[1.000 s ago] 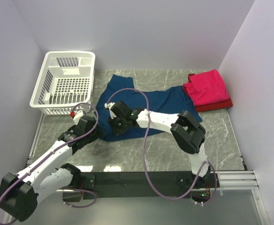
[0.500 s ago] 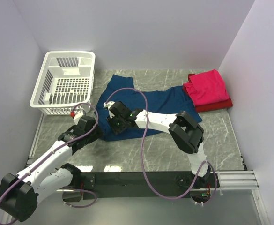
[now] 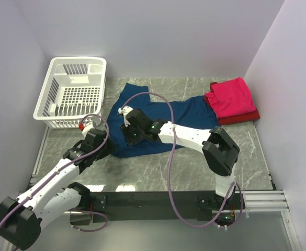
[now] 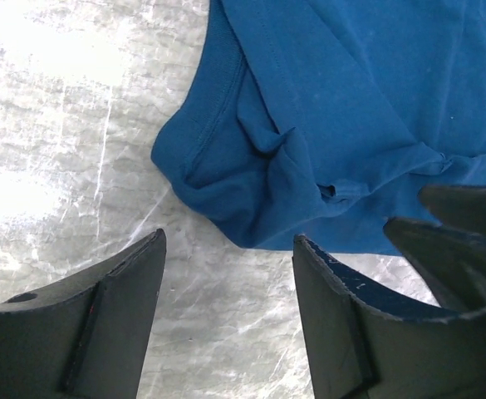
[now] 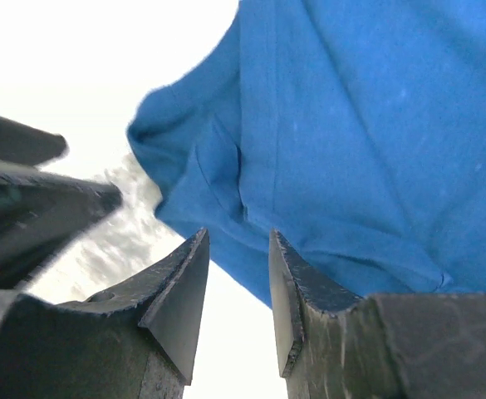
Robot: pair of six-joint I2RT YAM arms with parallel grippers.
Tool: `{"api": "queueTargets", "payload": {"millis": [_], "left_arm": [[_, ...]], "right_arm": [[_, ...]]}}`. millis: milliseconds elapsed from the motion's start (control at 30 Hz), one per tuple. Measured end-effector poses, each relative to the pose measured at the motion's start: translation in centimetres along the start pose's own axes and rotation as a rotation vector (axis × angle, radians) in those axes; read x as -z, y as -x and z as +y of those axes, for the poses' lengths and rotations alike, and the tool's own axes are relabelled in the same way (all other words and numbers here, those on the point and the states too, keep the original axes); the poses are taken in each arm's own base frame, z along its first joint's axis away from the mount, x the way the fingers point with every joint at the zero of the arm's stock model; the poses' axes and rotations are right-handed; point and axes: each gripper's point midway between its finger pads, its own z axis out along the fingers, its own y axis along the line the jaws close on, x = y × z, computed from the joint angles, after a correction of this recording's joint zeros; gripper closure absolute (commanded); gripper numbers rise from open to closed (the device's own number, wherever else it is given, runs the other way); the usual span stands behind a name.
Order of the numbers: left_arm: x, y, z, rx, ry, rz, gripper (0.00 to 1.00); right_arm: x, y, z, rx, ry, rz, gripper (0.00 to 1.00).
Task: Fold and stack the t-shirts
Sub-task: Fold the tshirt
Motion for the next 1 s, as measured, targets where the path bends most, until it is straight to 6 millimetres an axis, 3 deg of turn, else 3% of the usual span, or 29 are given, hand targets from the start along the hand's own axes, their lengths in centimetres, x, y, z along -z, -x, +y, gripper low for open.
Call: {"api": "queueTargets", "payload": {"millis": [167,433,900,1000], "left_arm": [[0.0,0.1,-0.3,-0.002,-0.016,0.0,0.34],[0.2,0.1,-0.5,-0.005,-0.027,-0.002,0.36],[0.2,0.1,-0.5,-0.005,-0.03,0.001,0.36],[0.2,0.1,-0.5,-0.005,-0.03,0.001,0.37]], "right_arm": [[-0.4,0.9,0.2,0.0,0.002,-0.021,0.58],[-3.3,-1.8,-0.6,-0.001,-0.021,0.058,0.58],[-4.5,-3.1,-1.2,-0.001,-0.043,0.094,0.58],[-4.7,-3.4,-1.3,-0.001,-0.044,0.101,0.63]]}}
